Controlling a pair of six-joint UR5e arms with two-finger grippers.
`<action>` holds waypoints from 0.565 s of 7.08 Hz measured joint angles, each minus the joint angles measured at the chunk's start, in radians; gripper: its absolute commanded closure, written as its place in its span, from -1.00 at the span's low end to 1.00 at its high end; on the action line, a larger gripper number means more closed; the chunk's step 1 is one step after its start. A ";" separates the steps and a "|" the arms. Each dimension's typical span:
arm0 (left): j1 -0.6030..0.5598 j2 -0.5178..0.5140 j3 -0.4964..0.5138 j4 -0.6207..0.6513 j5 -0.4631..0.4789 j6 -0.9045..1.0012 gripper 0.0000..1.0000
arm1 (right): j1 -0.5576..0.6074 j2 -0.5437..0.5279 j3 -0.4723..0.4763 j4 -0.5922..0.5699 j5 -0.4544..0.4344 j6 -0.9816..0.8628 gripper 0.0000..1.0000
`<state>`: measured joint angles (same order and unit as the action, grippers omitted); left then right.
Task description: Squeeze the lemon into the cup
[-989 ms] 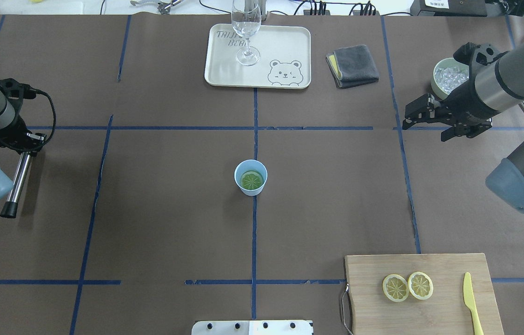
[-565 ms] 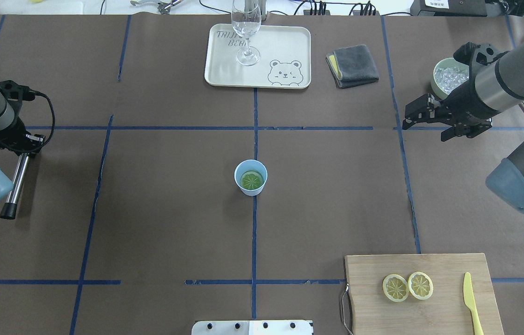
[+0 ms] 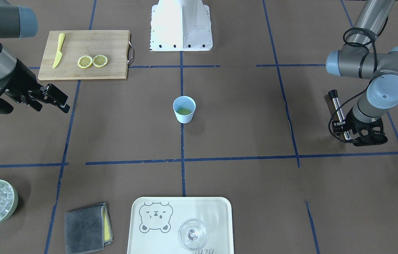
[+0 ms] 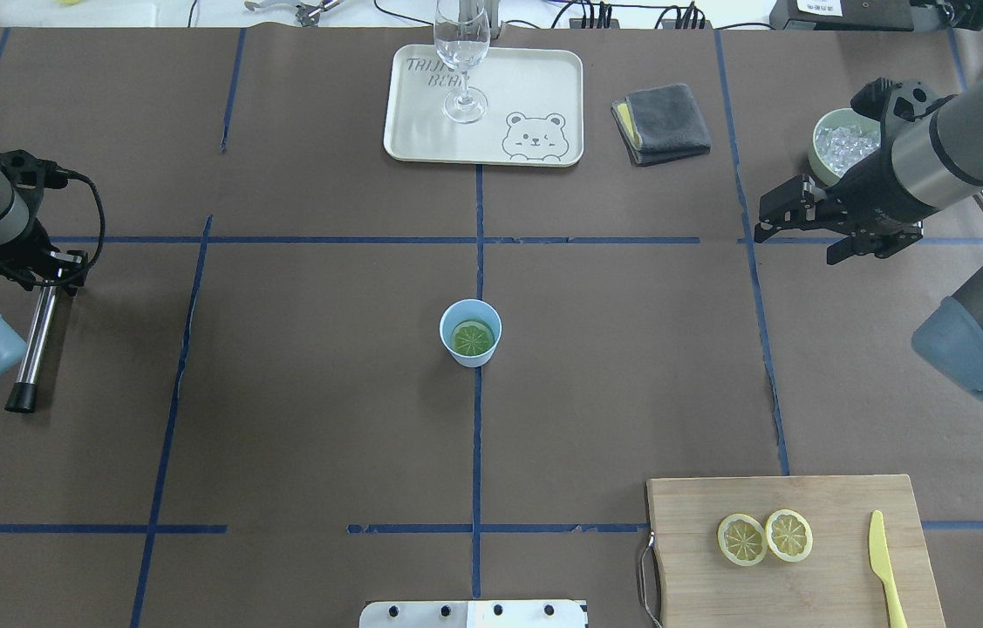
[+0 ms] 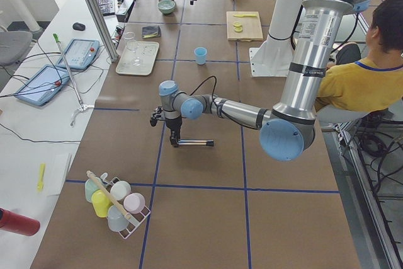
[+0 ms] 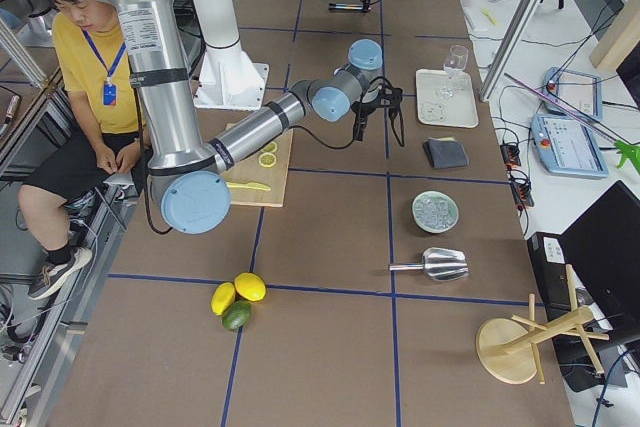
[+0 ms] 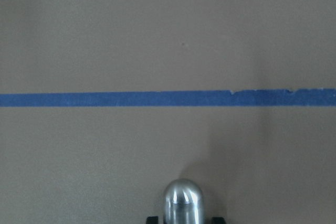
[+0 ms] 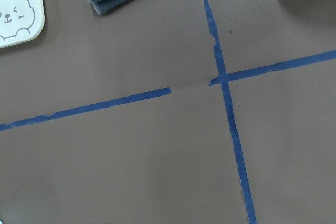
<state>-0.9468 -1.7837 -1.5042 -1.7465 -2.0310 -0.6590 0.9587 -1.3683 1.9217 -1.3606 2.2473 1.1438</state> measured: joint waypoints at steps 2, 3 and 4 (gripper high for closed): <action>-0.014 0.000 -0.043 -0.005 0.000 0.026 -1.00 | 0.002 -0.004 0.005 0.000 0.012 -0.002 -1.00; -0.056 0.001 -0.080 -0.006 -0.016 0.087 -1.00 | 0.013 -0.019 0.016 0.001 0.037 -0.009 -1.00; -0.134 0.008 -0.102 -0.004 -0.068 0.196 -1.00 | 0.036 -0.037 0.024 0.000 0.060 -0.019 -1.00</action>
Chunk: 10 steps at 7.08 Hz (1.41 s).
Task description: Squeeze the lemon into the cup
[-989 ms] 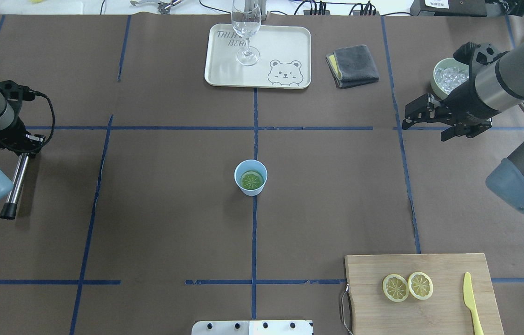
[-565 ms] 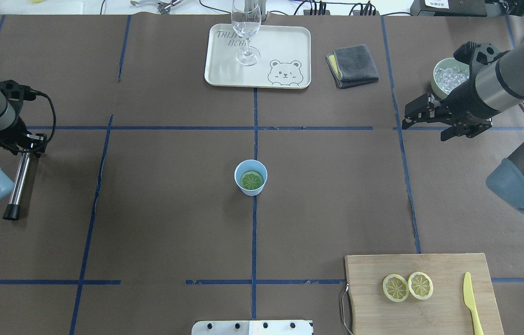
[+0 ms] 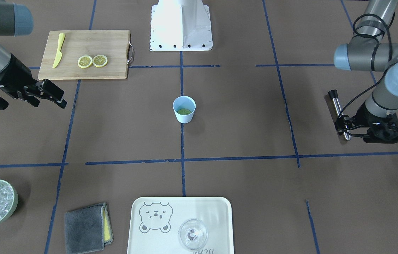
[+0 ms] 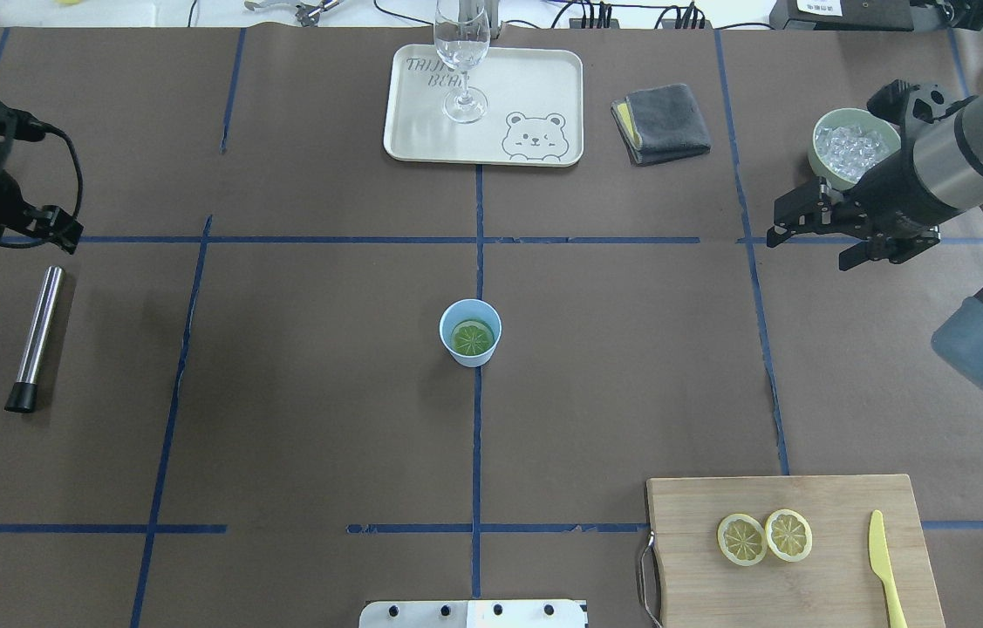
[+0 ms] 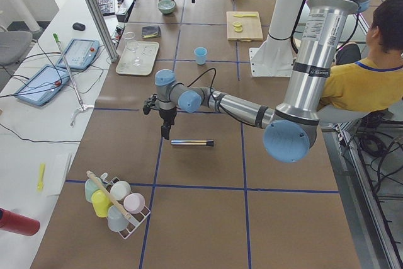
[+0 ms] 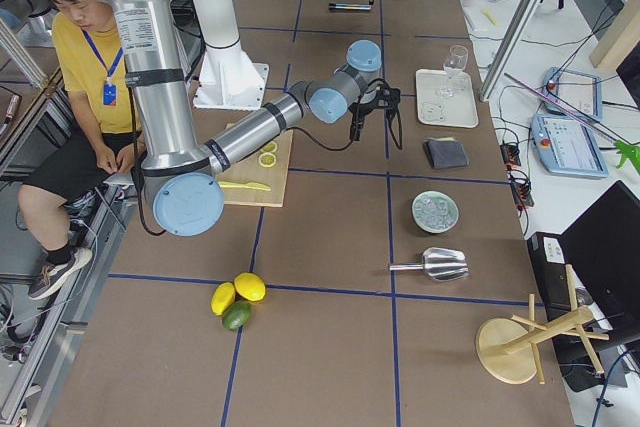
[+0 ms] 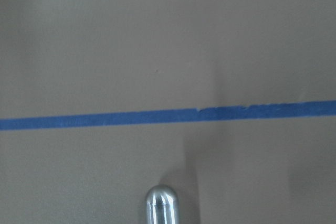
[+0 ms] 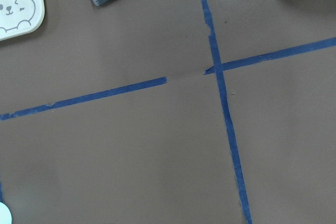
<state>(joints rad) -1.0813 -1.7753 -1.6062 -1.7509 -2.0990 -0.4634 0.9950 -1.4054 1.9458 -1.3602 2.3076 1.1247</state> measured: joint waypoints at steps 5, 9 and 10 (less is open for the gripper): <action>-0.413 0.114 0.014 0.009 -0.224 0.576 -1.00 | 0.237 -0.066 -0.163 -0.017 0.051 -0.484 -1.00; -0.571 0.122 0.056 0.195 -0.250 0.682 -1.00 | 0.436 -0.074 -0.300 -0.212 0.089 -0.997 -1.00; -0.574 0.124 0.021 0.285 -0.251 0.674 -1.00 | 0.454 -0.069 -0.301 -0.276 0.090 -1.067 -1.00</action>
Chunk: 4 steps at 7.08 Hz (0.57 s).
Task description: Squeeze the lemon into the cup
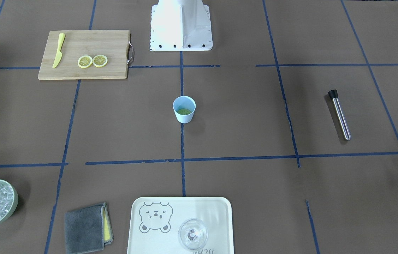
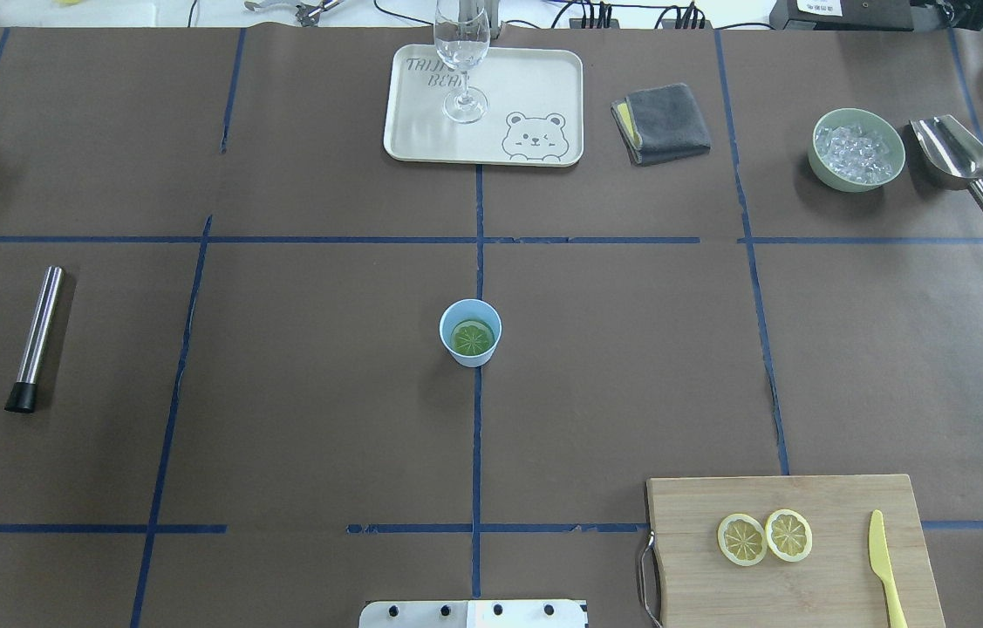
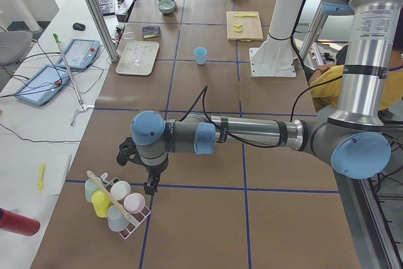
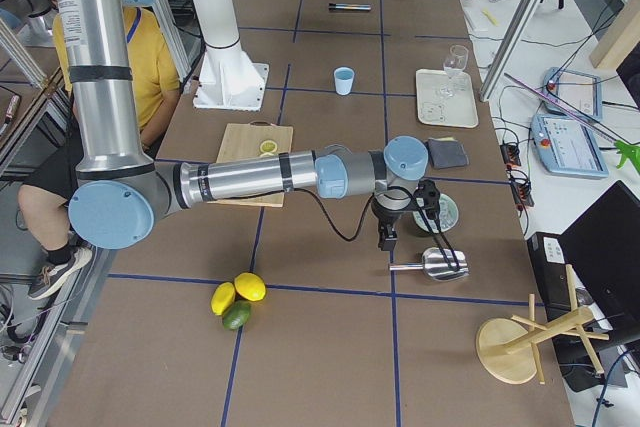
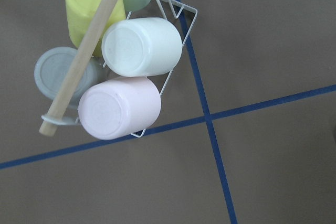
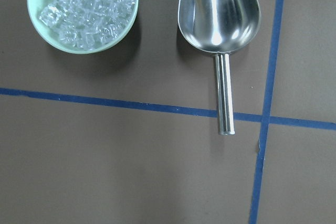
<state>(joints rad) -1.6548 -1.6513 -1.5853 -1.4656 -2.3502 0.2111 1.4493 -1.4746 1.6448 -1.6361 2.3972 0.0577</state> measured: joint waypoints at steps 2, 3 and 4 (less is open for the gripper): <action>0.045 0.013 -0.055 0.142 0.001 0.003 -1.00 | 0.010 0.006 -0.001 -0.037 -0.001 -0.038 -1.00; 0.099 0.018 -0.062 0.153 0.001 0.003 -1.00 | 0.010 0.010 0.003 -0.041 -0.001 -0.041 -1.00; 0.137 0.020 -0.070 0.156 0.000 0.004 -1.00 | 0.010 0.012 0.006 -0.042 -0.001 -0.041 -1.00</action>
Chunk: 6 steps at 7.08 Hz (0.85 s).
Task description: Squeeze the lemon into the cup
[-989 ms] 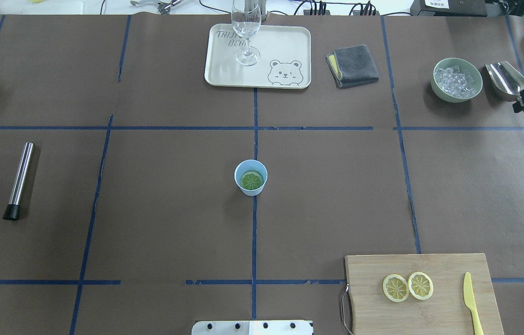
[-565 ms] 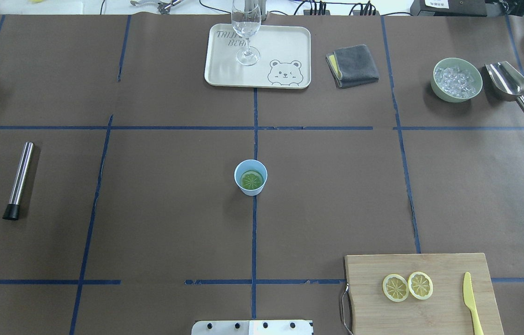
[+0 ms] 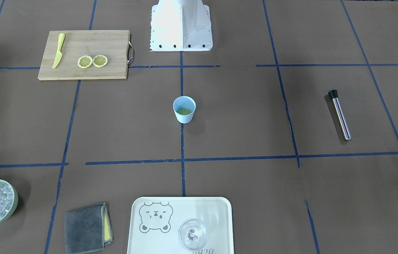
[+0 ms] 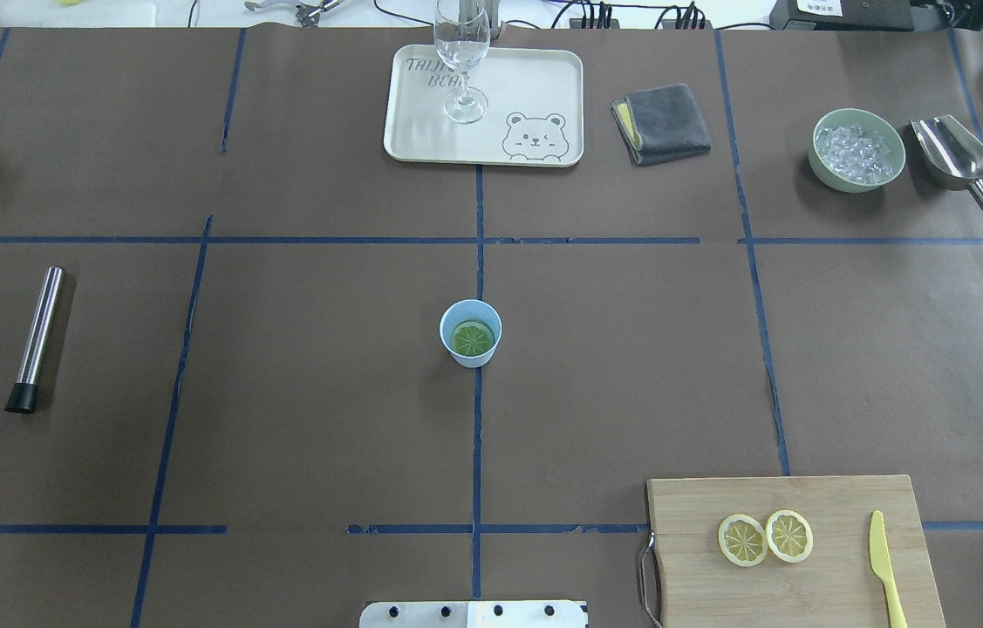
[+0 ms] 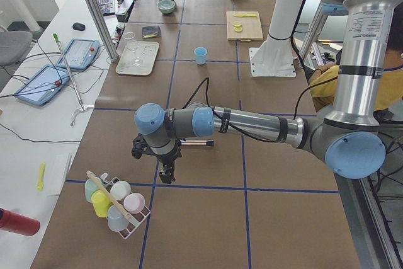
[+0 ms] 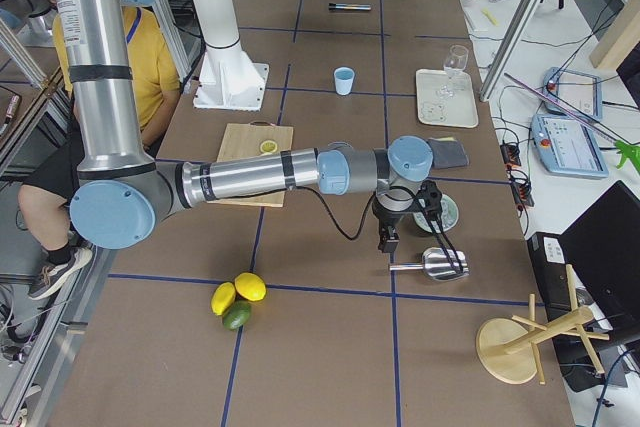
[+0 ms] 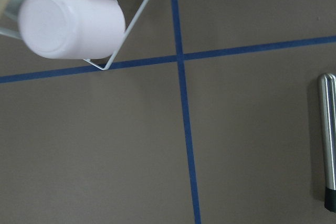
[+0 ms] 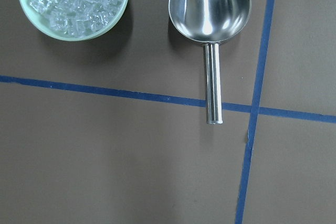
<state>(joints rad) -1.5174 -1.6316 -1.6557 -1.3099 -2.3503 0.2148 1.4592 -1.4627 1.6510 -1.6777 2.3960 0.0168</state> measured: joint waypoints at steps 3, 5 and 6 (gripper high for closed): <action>0.020 0.010 -0.076 0.002 0.002 0.002 -1.00 | -0.009 0.009 0.018 -0.008 0.003 0.007 -1.00; 0.021 0.020 -0.080 -0.003 -0.003 -0.001 -1.00 | -0.012 0.008 0.038 -0.033 0.005 0.012 -1.00; 0.021 0.020 -0.079 -0.005 -0.004 -0.003 -1.00 | -0.013 0.008 0.038 -0.037 0.005 0.013 -1.00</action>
<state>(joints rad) -1.4961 -1.6117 -1.7344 -1.3145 -2.3542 0.2115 1.4461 -1.4548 1.6893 -1.7144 2.4014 0.0298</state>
